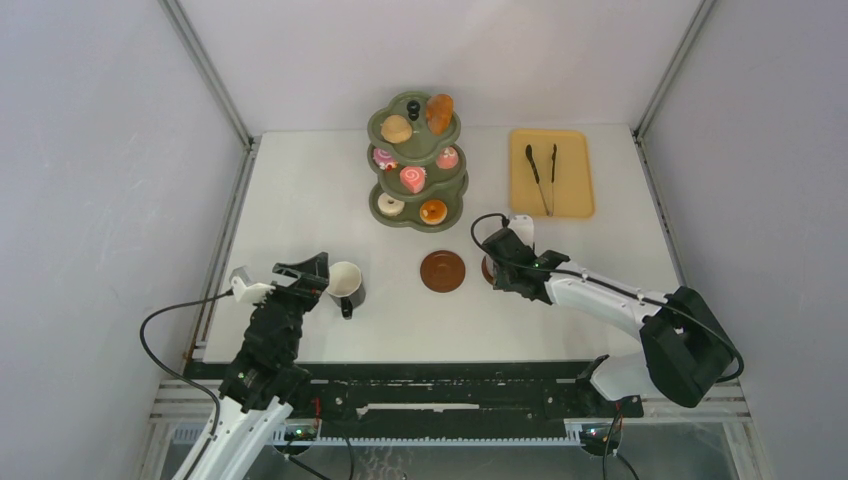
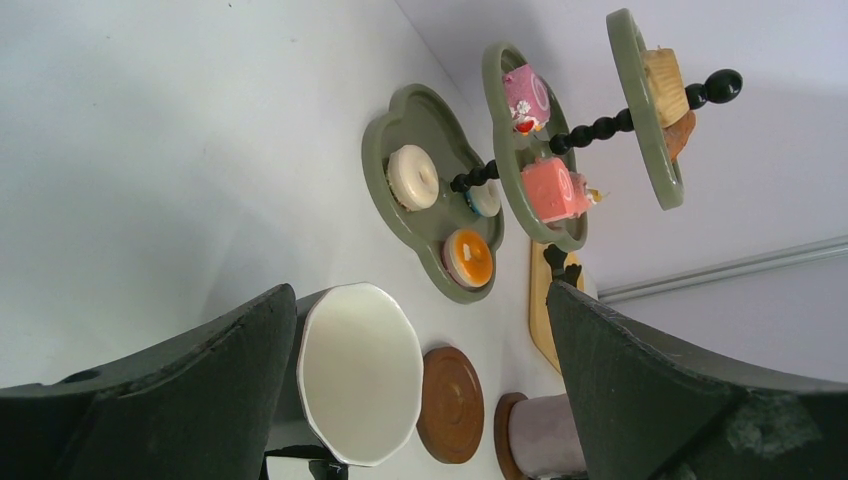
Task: Serve the afternoon tea
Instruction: Place the cup on the coaster, then pick up the cup at the center of the board.
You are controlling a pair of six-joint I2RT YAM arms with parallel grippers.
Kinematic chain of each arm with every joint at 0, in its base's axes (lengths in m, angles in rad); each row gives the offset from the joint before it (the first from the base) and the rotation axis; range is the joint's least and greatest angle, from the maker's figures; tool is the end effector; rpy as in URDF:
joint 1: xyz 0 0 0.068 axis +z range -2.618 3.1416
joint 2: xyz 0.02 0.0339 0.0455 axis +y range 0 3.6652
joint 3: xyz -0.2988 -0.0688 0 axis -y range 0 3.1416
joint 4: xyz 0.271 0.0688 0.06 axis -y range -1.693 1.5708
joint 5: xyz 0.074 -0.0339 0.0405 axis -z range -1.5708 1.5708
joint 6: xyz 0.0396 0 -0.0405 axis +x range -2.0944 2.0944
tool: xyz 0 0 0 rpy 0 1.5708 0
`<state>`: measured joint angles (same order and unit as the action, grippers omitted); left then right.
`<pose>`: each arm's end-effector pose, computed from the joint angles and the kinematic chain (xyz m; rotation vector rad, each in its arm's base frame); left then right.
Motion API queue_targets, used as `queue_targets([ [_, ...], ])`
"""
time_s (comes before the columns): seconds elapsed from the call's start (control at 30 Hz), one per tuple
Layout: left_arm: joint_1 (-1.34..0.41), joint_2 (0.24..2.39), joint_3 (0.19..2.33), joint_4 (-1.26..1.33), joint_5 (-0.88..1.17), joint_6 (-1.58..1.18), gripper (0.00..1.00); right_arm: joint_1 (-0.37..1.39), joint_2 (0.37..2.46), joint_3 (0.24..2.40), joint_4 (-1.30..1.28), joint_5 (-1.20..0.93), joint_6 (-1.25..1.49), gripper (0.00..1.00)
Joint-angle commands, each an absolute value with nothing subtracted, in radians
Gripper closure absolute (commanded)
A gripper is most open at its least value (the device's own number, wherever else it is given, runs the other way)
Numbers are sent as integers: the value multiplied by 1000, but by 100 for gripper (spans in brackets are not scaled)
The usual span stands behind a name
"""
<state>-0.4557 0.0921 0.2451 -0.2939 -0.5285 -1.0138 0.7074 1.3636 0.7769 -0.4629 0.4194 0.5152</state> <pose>0.0881 -0.0209 0.2264 -0.8464 1.5140 -0.6438 0.2174 0.1647 0.2103 -0.0979 2.4838 -0.0527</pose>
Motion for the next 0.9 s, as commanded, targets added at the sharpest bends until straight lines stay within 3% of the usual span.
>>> queue_targets([
  [0.0, -451, 97, 272, -259, -528, -1023, 0, 713, 1316, 790, -484, 469, 536, 48],
  [0.27, -452, 110, 289, -263, -532, -1011, 0, 757, 1227, 861, -563, 531, 524, 44],
  [0.47, -451, 133, 317, -275, -549, -990, 0, 928, 1213, 987, -652, 647, 533, 43],
  [0.87, -451, -8, 286, -390, -715, -1214, 0, 1212, 1553, 1311, -652, 676, 648, 44],
])
